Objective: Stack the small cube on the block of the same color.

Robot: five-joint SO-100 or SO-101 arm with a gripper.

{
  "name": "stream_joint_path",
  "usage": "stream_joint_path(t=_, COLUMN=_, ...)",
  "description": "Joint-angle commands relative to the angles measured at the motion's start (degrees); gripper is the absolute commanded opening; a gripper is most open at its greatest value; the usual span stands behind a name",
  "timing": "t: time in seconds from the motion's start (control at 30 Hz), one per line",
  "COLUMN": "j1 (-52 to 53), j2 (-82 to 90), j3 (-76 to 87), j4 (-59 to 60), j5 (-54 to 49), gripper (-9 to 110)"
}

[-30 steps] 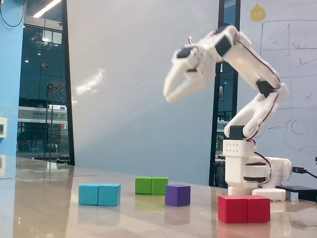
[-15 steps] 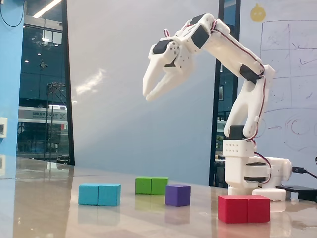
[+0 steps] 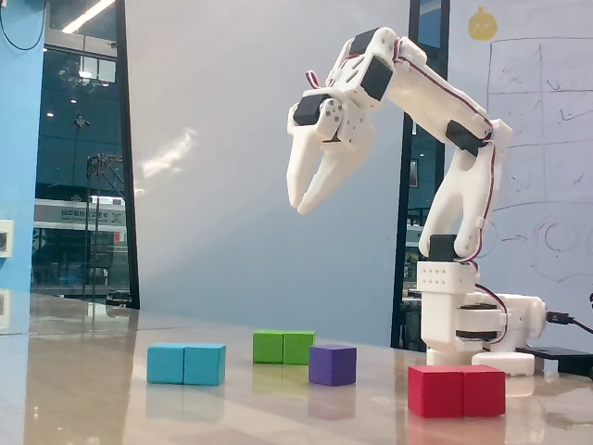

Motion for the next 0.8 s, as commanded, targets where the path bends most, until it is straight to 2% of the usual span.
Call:
stream_joint_path(t=0.0, j1=-0.4, j2=0.6, j3=-0.6, j4=0.4, j5=0.4, gripper=1)
stream_joint_path(t=0.77, j1=-2.1, j2=0.7, j3=-1.2, j4=-0.3, j5=-0.2, gripper=1)
